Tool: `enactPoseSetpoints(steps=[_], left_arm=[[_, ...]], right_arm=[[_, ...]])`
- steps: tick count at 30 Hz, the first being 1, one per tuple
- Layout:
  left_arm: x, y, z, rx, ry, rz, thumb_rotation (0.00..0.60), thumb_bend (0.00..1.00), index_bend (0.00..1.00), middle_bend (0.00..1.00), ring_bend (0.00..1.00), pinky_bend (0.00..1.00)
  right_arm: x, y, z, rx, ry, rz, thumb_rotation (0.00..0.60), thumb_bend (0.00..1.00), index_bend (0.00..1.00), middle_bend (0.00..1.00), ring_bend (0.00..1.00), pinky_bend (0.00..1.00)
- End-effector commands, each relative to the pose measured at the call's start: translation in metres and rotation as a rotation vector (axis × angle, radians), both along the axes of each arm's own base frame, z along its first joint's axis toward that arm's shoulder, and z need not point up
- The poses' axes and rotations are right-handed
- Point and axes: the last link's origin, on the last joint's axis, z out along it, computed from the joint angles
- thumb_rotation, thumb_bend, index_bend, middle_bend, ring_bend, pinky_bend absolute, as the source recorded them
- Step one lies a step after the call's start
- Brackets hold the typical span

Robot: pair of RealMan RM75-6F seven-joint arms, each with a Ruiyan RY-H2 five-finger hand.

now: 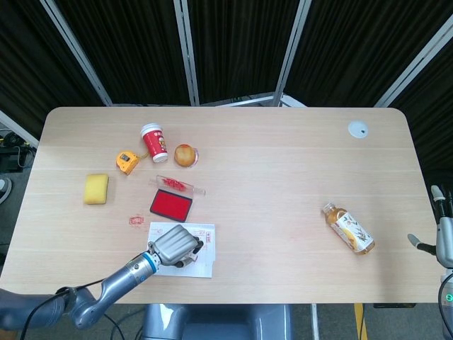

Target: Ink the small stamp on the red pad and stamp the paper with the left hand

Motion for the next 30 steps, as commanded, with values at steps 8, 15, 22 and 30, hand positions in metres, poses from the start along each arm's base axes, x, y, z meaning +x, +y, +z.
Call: enactPoseSetpoints(steps=[8, 15, 22, 30], left_arm=[[-0.001, -0.002, -0.003, -0.004, -0.007, -0.009, 0.600, 0.42, 0.62, 0.54, 0.77, 0.81], [-0.003, -0.002, -0.005, -0.003, 0.001, -0.013, 0.600, 0.42, 0.62, 0.55, 0.77, 0.81], [-0.008, -0.004, -0.009, -0.013, 0.006, -0.007, 0.600, 0.42, 0.62, 0.55, 0.77, 0.81], [-0.012, -0.002, -0.010, -0.013, 0.006, 0.004, 0.600, 0.42, 0.62, 0.55, 0.77, 0.81]], right_arm=[[0.000, 0.000, 0.000, 0.000, 0.000, 0.001, 0.600, 0.00, 0.00, 0.00, 0.00, 0.00], [0.000, 0.000, 0.000, 0.000, 0.000, 0.001, 0.600, 0.00, 0.00, 0.00, 0.00, 0.00], [0.000, 0.000, -0.001, 0.001, 0.003, 0.001, 0.600, 0.00, 0.00, 0.00, 0.00, 0.00], [0.000, 0.000, -0.001, 0.003, 0.006, -0.001, 0.600, 0.00, 0.00, 0.00, 0.00, 0.00]])
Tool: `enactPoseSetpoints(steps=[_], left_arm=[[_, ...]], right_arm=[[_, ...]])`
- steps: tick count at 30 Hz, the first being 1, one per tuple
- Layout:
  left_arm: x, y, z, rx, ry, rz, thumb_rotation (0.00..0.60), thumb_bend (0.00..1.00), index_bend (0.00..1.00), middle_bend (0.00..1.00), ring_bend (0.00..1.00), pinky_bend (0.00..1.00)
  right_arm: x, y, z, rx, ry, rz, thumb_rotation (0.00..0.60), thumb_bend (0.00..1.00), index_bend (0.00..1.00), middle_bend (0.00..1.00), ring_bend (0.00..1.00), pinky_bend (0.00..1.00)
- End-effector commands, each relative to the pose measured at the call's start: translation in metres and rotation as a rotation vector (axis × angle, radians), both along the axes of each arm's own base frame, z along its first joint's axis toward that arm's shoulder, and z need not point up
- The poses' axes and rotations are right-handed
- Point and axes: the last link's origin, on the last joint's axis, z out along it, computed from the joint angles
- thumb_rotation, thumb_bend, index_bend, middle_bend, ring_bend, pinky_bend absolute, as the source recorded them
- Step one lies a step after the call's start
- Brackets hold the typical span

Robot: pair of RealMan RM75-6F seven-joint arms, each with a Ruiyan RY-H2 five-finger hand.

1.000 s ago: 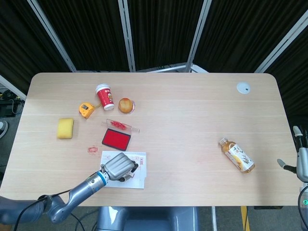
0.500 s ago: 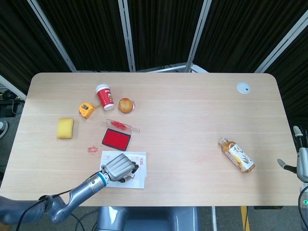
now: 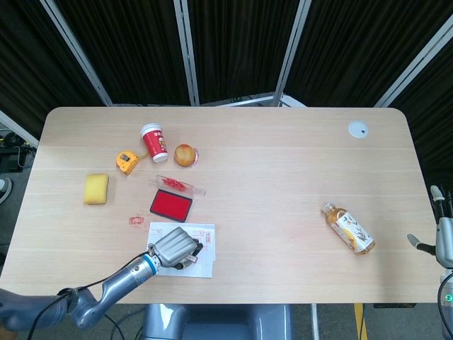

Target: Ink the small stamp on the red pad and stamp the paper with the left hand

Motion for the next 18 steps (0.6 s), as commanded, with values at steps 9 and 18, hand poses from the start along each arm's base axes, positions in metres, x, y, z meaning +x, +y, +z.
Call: enactPoseSetpoints(steps=[9, 18], left_arm=[[-0.0030, 0.0004, -0.0015, -0.008, 0.004, 0.004, 0.600, 0.42, 0.62, 0.55, 0.77, 0.81], [-0.0055, 0.0005, -0.0029, -0.008, 0.006, 0.005, 0.600, 0.42, 0.62, 0.55, 0.77, 0.81]], right_arm=[[-0.0004, -0.0004, -0.0003, 0.001, 0.002, -0.002, 0.600, 0.00, 0.00, 0.00, 0.00, 0.00], [-0.0005, -0.0006, -0.0007, 0.001, 0.003, -0.002, 0.600, 0.00, 0.00, 0.00, 0.00, 0.00]])
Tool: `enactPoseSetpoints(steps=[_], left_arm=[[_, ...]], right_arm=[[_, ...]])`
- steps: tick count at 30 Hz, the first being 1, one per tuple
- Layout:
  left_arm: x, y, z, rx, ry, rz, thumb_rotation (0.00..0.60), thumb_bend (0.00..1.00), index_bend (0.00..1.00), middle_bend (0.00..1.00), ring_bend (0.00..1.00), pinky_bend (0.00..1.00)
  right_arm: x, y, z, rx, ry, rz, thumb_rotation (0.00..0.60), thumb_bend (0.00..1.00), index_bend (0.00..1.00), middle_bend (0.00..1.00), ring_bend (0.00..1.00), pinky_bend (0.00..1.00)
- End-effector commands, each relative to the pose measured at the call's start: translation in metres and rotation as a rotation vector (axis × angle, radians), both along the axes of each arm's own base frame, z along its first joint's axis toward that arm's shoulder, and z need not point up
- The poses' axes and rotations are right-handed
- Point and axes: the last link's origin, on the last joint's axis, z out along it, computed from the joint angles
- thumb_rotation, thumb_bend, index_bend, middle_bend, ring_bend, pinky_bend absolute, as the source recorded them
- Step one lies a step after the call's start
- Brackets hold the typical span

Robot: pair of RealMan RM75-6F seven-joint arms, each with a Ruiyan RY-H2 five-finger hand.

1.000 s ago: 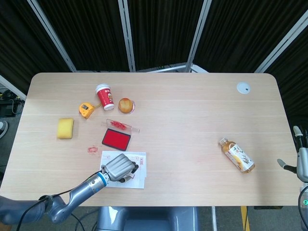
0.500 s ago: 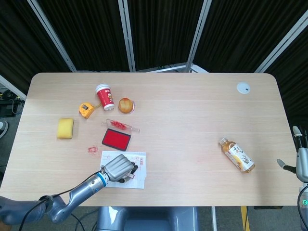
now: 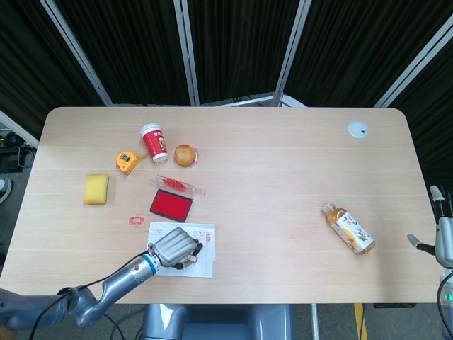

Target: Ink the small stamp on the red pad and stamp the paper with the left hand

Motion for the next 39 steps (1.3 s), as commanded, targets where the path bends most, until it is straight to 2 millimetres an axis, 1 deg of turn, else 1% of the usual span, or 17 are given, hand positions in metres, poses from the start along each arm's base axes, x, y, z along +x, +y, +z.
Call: enactPoseSetpoints(steps=[1, 26, 34, 39], left_arm=[[-0.001, 0.000, -0.001, -0.001, 0.002, -0.001, 0.600, 0.42, 0.62, 0.55, 0.77, 0.81], [-0.003, 0.000, -0.003, -0.003, 0.002, 0.007, 0.600, 0.42, 0.62, 0.55, 0.77, 0.81], [0.002, 0.002, 0.006, 0.009, -0.027, 0.002, 0.600, 0.42, 0.62, 0.55, 0.77, 0.81], [0.013, 0.002, 0.026, 0.026, -0.087, -0.016, 0.600, 0.42, 0.62, 0.55, 0.77, 0.81]], right_arm=[[0.000, 0.000, 0.000, 0.000, 0.001, 0.000, 0.600, 0.00, 0.00, 0.00, 0.00, 0.00], [-0.001, 0.000, -0.001, 0.002, 0.002, -0.005, 0.600, 0.00, 0.00, 0.00, 0.00, 0.00], [-0.001, -0.001, -0.001, 0.003, 0.002, -0.006, 0.600, 0.00, 0.00, 0.00, 0.00, 0.00], [-0.001, 0.000, -0.001, 0.002, 0.002, -0.005, 0.600, 0.00, 0.00, 0.00, 0.00, 0.00]])
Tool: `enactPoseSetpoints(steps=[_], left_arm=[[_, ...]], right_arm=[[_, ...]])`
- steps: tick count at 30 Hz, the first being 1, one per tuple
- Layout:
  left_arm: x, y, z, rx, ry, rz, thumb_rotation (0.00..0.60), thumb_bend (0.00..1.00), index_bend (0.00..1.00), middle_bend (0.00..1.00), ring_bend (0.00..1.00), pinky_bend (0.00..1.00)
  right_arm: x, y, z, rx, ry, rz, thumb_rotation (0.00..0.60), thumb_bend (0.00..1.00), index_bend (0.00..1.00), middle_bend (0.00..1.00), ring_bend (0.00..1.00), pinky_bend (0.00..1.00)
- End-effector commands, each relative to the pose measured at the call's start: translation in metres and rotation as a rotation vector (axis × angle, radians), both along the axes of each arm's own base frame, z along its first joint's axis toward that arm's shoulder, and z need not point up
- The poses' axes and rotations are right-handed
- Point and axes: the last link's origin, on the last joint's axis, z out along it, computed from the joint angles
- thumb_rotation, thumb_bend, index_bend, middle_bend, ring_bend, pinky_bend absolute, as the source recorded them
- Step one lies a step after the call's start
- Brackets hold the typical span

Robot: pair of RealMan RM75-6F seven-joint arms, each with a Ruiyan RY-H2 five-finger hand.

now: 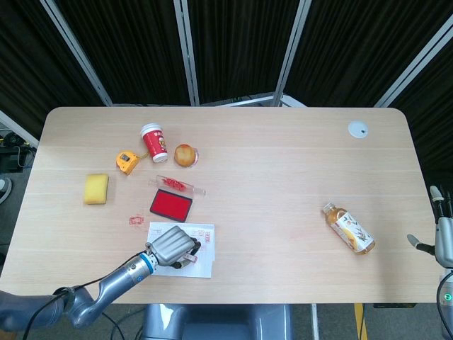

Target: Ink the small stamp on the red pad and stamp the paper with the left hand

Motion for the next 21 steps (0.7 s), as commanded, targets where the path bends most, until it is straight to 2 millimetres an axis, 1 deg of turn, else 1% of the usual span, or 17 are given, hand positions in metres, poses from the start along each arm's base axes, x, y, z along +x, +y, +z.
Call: enactPoseSetpoints(steps=[1, 2, 3, 7, 11, 14, 17, 21], left_arm=[[0.009, 0.001, 0.019, 0.029, -0.046, -0.028, 0.600, 0.42, 0.62, 0.55, 0.77, 0.81], [0.017, 0.003, 0.038, 0.077, -0.086, -0.060, 0.600, 0.42, 0.62, 0.55, 0.77, 0.81], [0.018, 0.003, 0.045, 0.088, -0.094, -0.066, 0.600, 0.42, 0.62, 0.55, 0.77, 0.81], [0.019, 0.007, 0.063, 0.116, -0.115, -0.051, 0.600, 0.42, 0.62, 0.55, 0.77, 0.81], [0.014, 0.017, 0.074, 0.139, -0.126, 0.003, 0.600, 0.42, 0.62, 0.55, 0.77, 0.81], [-0.003, 0.033, 0.082, 0.160, -0.120, 0.109, 0.600, 0.42, 0.62, 0.55, 0.77, 0.81], [-0.018, 0.042, 0.085, 0.175, -0.102, 0.167, 0.600, 0.42, 0.62, 0.55, 0.77, 0.81], [-0.048, 0.055, 0.086, 0.195, -0.057, 0.268, 0.600, 0.42, 0.62, 0.55, 0.77, 0.81]], right_arm=[[0.000, 0.000, 0.000, 0.000, 0.000, 0.002, 0.600, 0.00, 0.00, 0.00, 0.00, 0.00], [0.001, 0.001, 0.000, 0.000, 0.000, 0.006, 0.600, 0.00, 0.00, 0.00, 0.00, 0.00], [0.002, 0.001, 0.000, 0.000, 0.000, 0.007, 0.600, 0.00, 0.00, 0.00, 0.00, 0.00], [0.003, 0.002, 0.000, 0.000, -0.002, 0.010, 0.600, 0.00, 0.00, 0.00, 0.00, 0.00], [0.004, 0.002, -0.001, 0.002, -0.004, 0.014, 0.600, 0.00, 0.00, 0.00, 0.00, 0.00], [0.004, 0.003, 0.000, 0.002, -0.009, 0.016, 0.600, 0.00, 0.00, 0.00, 0.00, 0.00], [0.005, 0.003, 0.001, 0.001, -0.013, 0.020, 0.600, 0.00, 0.00, 0.00, 0.00, 0.00], [0.006, 0.004, 0.001, 0.003, -0.016, 0.024, 0.600, 0.00, 0.00, 0.00, 0.00, 0.00]])
